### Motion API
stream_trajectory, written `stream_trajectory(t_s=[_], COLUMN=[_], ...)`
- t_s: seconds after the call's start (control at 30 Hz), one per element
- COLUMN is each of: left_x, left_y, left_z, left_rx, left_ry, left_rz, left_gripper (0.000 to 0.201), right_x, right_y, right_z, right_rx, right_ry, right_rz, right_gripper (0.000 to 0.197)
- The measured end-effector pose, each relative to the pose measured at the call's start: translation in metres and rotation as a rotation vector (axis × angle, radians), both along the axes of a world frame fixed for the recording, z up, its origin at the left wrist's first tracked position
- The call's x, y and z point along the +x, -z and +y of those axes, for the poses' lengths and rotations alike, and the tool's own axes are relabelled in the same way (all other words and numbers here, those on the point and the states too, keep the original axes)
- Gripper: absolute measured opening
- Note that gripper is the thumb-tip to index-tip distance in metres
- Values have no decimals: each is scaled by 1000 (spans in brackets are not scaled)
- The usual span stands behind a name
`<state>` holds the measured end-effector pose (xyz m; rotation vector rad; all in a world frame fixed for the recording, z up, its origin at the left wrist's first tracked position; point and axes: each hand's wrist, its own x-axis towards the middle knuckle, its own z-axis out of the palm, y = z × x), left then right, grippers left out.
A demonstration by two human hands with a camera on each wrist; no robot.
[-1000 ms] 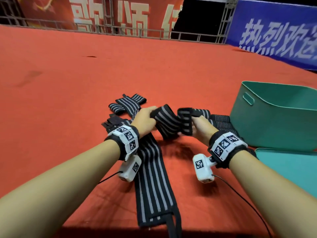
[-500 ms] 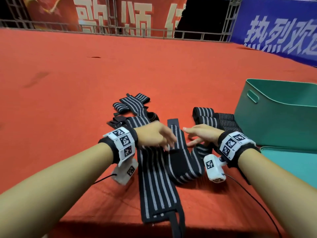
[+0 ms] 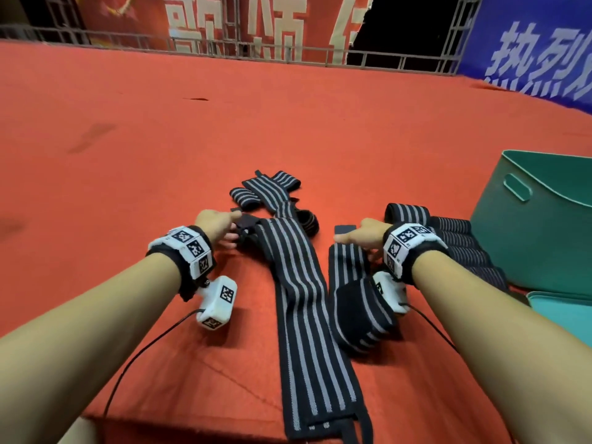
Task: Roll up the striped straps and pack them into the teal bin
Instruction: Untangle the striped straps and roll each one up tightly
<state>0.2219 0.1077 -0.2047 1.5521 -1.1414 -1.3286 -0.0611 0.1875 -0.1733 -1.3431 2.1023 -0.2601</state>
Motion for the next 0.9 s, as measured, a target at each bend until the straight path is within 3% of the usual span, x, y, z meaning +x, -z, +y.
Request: stream_trajectory(t_s=[0.13,0.2,0.3,0.37,0.47,0.57,0.7,0.8,0.9], left_x=[-5,-8,-7,-5,-8,-12,-16,-18,-25], left_y=[17,16,16,21,24,21,1,-23,-53], left_z=[-14,-17,-21,-24,-23,-19,-11,-1,15], left_rx=[-52,-57,-44,-62,-163,-336,-576,-652,-693], left_ry=[65,93,30,-77,-163,-174,-112,-28,96], left_rz=[-302,-422,-513,-458,-361,-343,-180,-98,-35], left_gripper=[42,50,53,41,17,11,17,22,21], right_x=[-13,-20,-17,-11,-4,14,45,65,82], right_y=[20,33,31,14,-18,-44,-59,-59,-61], right_z=[-15,-19,-16,-12,-5,3,6,2,4], right_rx=[-83,-143,-287,-390,-433,-396,-426,-480,-591], right_ry=[172,260,304,288,161,-14,-110,-149,-172], right_rz=[-96,-183,-487,-764,-931,-944,-938,-872,-747], right_gripper=[47,40,5,21,26,12,17,26,17])
